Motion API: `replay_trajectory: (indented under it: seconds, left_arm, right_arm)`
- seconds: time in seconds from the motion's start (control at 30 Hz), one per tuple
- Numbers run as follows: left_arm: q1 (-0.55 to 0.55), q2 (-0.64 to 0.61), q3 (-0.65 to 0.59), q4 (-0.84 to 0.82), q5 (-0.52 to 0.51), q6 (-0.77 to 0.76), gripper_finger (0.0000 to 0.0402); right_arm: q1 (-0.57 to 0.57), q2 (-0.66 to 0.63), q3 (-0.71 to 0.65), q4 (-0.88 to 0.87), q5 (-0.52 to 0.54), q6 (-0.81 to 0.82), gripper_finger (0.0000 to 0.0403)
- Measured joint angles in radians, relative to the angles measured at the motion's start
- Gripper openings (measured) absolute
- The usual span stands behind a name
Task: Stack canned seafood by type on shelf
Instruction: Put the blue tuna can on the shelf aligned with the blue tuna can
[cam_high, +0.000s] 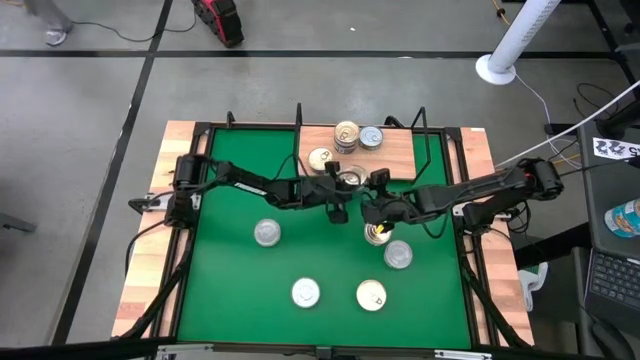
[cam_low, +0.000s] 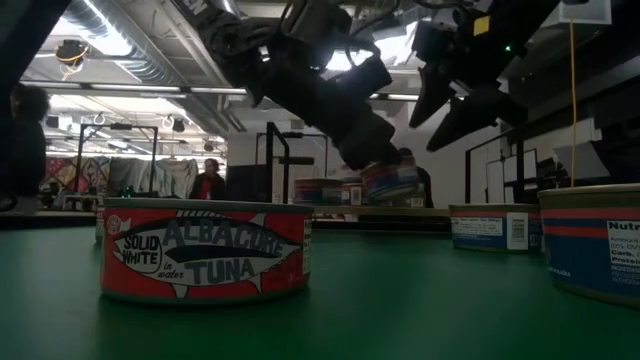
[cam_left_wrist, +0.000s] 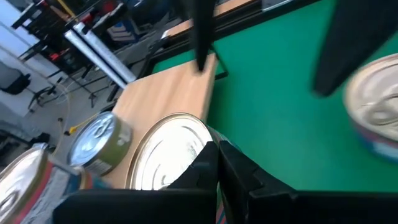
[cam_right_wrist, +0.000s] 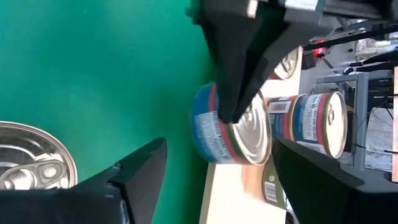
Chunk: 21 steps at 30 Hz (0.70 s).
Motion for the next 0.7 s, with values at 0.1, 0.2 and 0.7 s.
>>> replay_trajectory:
  seconds: [0.1,0.2,0.7]
  left_arm:
    - [0.032,0.0,0.0,0.0,0.0,0.0,0.0]
    - [0.063,0.0,0.0,-0.001,0.0,0.0,0.0]
    - [0.13,-0.002,0.002,-0.114,0.0,0.003,0.0008]
  right_arm:
    - [0.0,-0.006,0.0,0.0,-0.001,0.0,0.0287]
    - [0.0,-0.006,0.0,0.0,-0.001,0.0,0.0287]
    - [0.0,-0.006,0.0,0.0,-0.01,0.0,0.0287]
